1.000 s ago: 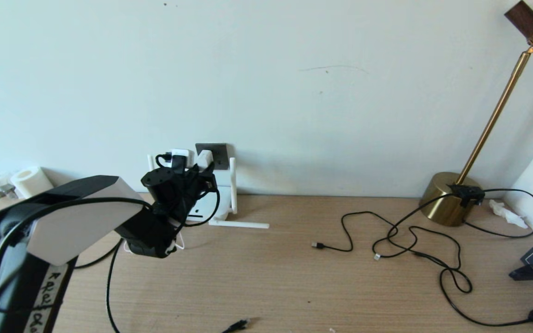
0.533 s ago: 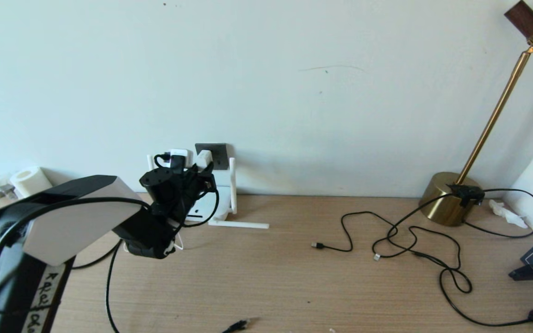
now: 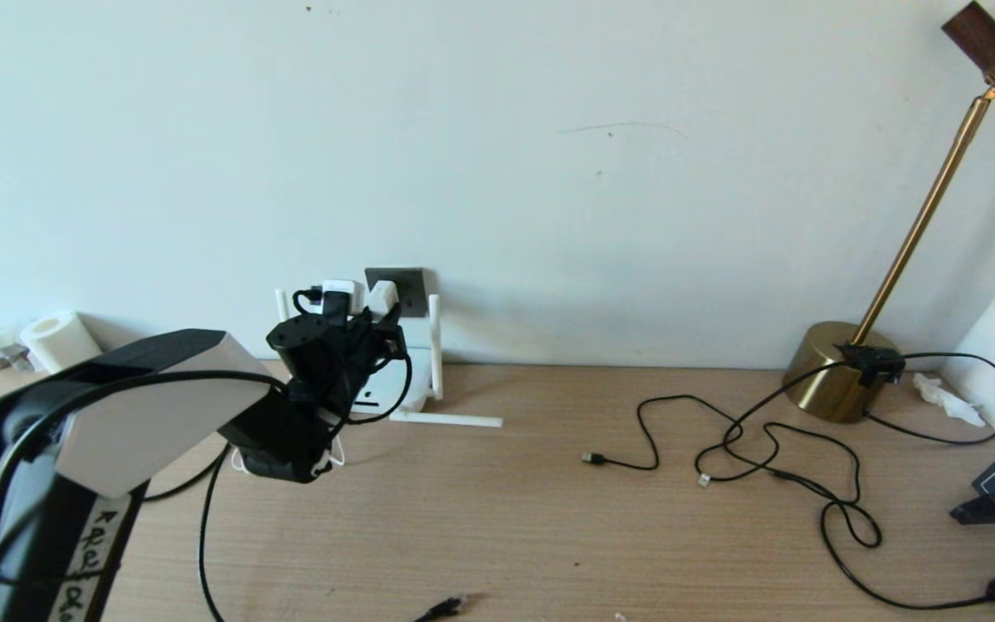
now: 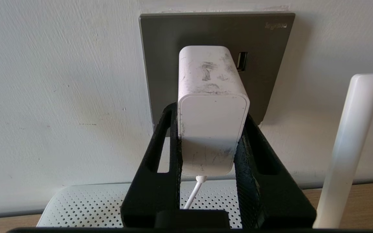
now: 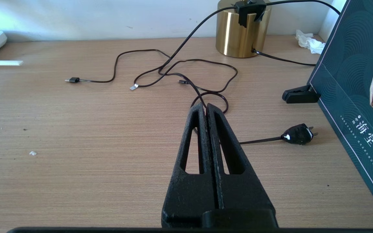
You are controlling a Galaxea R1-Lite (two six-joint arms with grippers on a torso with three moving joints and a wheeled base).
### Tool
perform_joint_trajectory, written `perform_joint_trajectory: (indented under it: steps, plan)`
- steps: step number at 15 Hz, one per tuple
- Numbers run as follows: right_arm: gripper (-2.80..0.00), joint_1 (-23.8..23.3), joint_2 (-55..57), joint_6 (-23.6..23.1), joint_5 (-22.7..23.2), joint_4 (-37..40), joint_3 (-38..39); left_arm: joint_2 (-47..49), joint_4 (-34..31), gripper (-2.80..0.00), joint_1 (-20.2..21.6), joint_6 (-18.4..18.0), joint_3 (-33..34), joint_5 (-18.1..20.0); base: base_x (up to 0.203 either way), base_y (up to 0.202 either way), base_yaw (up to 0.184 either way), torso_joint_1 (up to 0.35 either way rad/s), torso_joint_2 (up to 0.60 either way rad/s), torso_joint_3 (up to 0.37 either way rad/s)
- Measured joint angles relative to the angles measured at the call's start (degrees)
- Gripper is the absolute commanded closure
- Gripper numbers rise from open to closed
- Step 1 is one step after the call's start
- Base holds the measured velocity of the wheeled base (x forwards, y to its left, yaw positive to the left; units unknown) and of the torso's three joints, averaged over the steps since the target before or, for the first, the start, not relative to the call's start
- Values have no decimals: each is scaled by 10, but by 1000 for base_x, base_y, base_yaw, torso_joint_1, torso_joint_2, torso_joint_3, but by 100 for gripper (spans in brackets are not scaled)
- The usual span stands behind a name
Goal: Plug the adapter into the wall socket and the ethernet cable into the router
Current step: Plug plug into socket
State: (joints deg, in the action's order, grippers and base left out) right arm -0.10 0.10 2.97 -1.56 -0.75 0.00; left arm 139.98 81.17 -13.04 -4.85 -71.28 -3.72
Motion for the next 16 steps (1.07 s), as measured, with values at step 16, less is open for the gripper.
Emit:
perform_joint_trajectory:
  steps: [16]
  plan:
    - [0,0,0,0,0,0,0,2,0,0,-14,0,-2,-22,0,0,0,0,0,0]
